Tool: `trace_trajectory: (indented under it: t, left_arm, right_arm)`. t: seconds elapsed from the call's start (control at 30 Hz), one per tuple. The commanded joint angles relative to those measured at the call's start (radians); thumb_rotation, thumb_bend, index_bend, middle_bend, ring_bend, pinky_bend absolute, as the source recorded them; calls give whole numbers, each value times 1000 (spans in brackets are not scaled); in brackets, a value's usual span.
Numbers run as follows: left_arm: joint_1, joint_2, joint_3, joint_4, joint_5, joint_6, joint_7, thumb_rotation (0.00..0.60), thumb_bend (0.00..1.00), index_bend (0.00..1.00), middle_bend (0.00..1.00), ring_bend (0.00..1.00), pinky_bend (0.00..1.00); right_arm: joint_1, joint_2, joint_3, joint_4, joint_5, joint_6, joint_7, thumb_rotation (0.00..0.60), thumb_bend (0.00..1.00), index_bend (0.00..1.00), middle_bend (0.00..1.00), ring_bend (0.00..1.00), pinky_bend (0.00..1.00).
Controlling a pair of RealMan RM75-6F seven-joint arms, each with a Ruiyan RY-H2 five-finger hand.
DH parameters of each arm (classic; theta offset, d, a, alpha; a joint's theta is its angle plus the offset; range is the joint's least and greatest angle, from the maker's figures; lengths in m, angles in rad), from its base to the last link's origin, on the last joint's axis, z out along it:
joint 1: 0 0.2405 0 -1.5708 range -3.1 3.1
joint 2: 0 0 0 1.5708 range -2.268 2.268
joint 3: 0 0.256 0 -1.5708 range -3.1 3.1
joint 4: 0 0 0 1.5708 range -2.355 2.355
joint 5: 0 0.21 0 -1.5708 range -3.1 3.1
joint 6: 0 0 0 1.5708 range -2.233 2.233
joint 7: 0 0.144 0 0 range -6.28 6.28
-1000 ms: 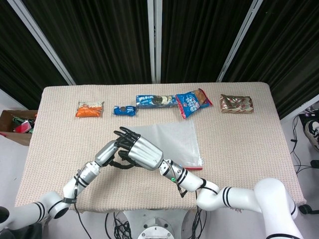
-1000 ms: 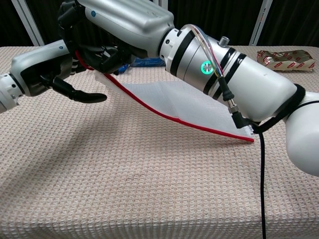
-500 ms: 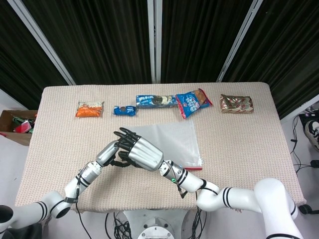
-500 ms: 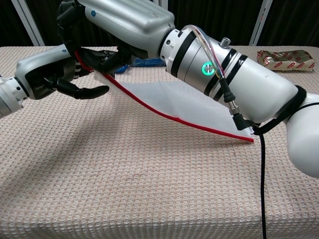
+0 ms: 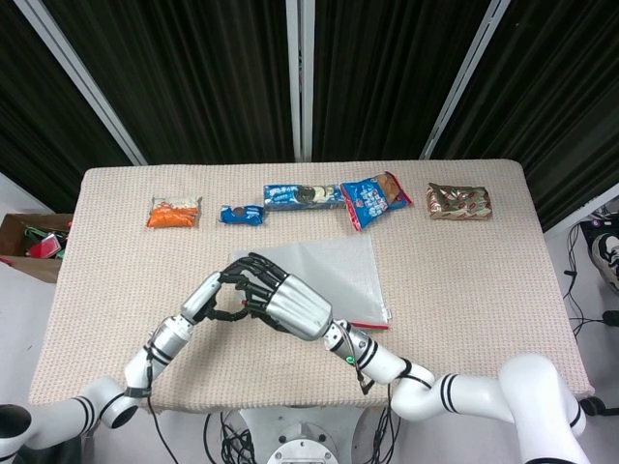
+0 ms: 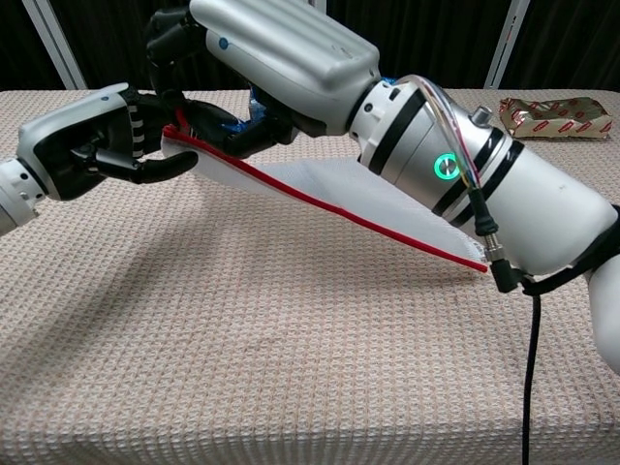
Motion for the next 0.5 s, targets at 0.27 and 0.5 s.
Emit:
trace_trajectory:
  t: [0.27, 0.5]
  left_arm:
    - [27, -14, 15, 27, 0, 34, -90, 600, 454, 649, 228, 87, 112]
    - [40, -20, 20, 33, 3, 53, -133, 600, 481, 649, 228, 87, 112]
  right_arm:
    - [-53, -38, -10, 62, 10, 57, 35, 600, 570, 983, 264, 0, 0]
    - [-83, -67, -9, 110, 19, 89, 64, 600, 564, 985, 263, 0, 0]
